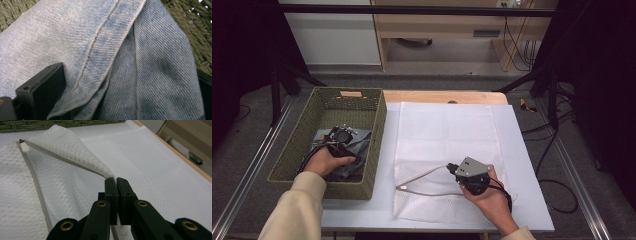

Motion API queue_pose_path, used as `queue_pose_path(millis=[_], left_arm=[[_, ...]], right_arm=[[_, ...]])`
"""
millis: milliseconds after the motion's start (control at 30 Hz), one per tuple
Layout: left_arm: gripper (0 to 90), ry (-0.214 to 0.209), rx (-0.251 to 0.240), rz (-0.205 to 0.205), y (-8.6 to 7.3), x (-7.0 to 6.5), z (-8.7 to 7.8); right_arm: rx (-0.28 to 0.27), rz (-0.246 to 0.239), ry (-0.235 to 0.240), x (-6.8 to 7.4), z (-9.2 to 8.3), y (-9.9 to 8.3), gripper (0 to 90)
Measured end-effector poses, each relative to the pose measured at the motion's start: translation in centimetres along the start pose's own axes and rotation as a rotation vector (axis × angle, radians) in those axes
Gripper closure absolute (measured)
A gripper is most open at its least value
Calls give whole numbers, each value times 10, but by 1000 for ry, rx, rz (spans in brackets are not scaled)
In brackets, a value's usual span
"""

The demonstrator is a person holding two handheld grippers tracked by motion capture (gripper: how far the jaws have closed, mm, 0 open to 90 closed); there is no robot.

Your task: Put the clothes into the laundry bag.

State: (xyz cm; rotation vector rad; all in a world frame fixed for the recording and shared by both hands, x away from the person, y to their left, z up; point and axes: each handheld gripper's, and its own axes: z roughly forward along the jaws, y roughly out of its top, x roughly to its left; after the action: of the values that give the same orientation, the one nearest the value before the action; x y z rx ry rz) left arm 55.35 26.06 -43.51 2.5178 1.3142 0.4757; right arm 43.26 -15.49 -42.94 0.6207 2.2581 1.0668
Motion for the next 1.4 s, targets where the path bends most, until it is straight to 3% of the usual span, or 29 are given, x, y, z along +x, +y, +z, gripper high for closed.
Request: queue_pose_path(millis=[233, 367, 500, 567, 900, 1000, 1200, 1400], left_arm=[[0, -15, -14, -9, -1, 3, 0], [11, 3, -6, 6, -2, 2, 1], [216, 71, 23, 3, -1, 3, -2], [328, 67, 16, -26, -1, 7, -4], [563, 87, 24, -6, -2, 11, -6], [692, 109, 26, 18, -1, 11, -8], [734, 109, 17, 20, -2, 12, -11], [754, 89, -54, -21, -8, 18, -26]], right_arm=[[2, 2, -3, -1, 0, 0, 876], [2, 3, -2, -1, 0, 0, 876], [1, 4, -3, -1, 0, 0, 877], [1, 2, -3, -1, 0, 0, 877], [3, 1, -5, 0, 0, 0, 879], [2, 1, -5, 0, 0, 0, 879], [2, 2, -5, -1, 0, 0, 880], [2, 6, 0, -2, 0, 0, 882]])
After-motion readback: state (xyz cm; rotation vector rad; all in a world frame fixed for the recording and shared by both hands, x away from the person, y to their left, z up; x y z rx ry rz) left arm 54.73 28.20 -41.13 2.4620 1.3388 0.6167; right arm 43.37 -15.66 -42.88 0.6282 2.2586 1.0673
